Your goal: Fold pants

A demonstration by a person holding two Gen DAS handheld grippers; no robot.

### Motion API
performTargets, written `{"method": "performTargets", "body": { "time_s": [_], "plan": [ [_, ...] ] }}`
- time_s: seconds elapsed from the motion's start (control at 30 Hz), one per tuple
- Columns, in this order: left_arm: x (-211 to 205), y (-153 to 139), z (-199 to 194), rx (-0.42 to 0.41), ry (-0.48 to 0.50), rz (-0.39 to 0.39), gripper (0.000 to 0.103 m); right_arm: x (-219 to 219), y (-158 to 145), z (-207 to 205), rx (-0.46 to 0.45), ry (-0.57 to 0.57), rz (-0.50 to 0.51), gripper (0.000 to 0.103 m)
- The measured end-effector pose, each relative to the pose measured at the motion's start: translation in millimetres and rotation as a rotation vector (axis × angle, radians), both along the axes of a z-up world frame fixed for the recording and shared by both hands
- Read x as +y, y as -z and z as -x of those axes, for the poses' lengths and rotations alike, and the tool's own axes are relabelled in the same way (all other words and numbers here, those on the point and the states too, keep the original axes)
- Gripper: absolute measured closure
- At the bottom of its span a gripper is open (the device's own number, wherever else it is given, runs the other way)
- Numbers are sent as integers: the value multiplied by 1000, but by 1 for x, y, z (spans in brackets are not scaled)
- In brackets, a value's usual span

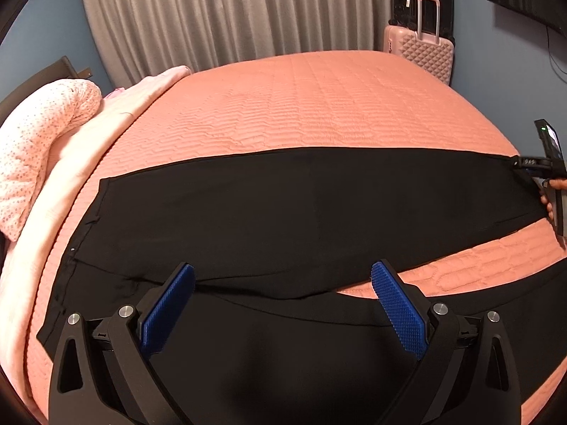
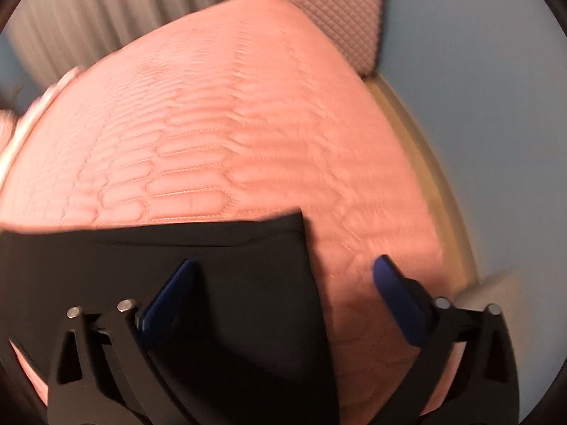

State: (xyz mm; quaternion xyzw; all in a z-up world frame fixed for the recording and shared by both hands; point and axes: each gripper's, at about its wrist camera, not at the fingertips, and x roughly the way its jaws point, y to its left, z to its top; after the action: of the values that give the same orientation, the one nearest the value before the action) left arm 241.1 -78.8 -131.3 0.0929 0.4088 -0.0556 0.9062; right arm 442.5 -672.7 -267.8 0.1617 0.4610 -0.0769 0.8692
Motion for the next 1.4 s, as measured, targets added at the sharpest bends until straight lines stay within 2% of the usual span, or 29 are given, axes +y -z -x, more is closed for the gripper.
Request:
{"method": "performTargets", "body": {
  "time_s": [0.13,0.17,0.2,0.3,0.33,0.4,0.47,0.5,0.6,0.67,0.7,0.77,0.87,0.93,1.0,1.07,1.1,1.17,1.3,1.4],
  "plan": [
    [17,8,-20,7,-37,-79,5,15,-1,-2,15,-10,79,5],
    [21,10,-26,5,-47,-91,5,19,-3,-1,10,-24,87,8],
    [33,11,-36,2,-63,-111,5,26,-6,1,-8,-66,95,25],
    [71,11,-64,0,-100,-130,5,40,-11,1,-7,-94,158,46],
    [90,12,-79,3,-122,-144,5,46,-13,2,-4,-102,181,50],
    [131,11,-114,-2,-181,-184,5,50,-16,2,0,-106,190,71],
    [174,7,-145,6,-239,-178,5,53,-19,3,9,-97,201,84],
    [201,7,-166,9,-285,-168,5,54,-19,4,14,-95,212,87],
    [262,12,-215,34,-368,-152,5,58,-18,1,24,-83,250,88],
    [298,20,-250,60,-381,-153,5,56,-18,4,23,-66,245,88],
    [315,30,-268,101,-382,-134,5,56,-18,4,21,-59,245,88],
    [333,44,-288,155,-379,-90,6,57,-17,5,23,-41,244,88],
    [344,68,-310,217,-358,-94,6,59,-16,1,33,-30,253,88],
    [342,79,-316,246,-298,-66,26,60,-18,-1,43,-30,256,88],
    [340,79,-317,254,-274,8,59,62,-19,-5,51,-27,261,88],
    [339,72,-313,250,-278,17,76,65,-22,-5,57,-27,277,88],
    [340,67,-309,243,-265,26,89,66,-24,-4,57,-27,280,88],
    [342,49,-294,220,-238,84,95,69,-35,6,27,-33,284,91],
    [341,-2,-250,148,-195,147,95,71,-70,35,-58,-51,252,93],
    [342,-44,-201,99,-158,186,95,77,-107,70,-124,-101,237,93]
  ]
}}
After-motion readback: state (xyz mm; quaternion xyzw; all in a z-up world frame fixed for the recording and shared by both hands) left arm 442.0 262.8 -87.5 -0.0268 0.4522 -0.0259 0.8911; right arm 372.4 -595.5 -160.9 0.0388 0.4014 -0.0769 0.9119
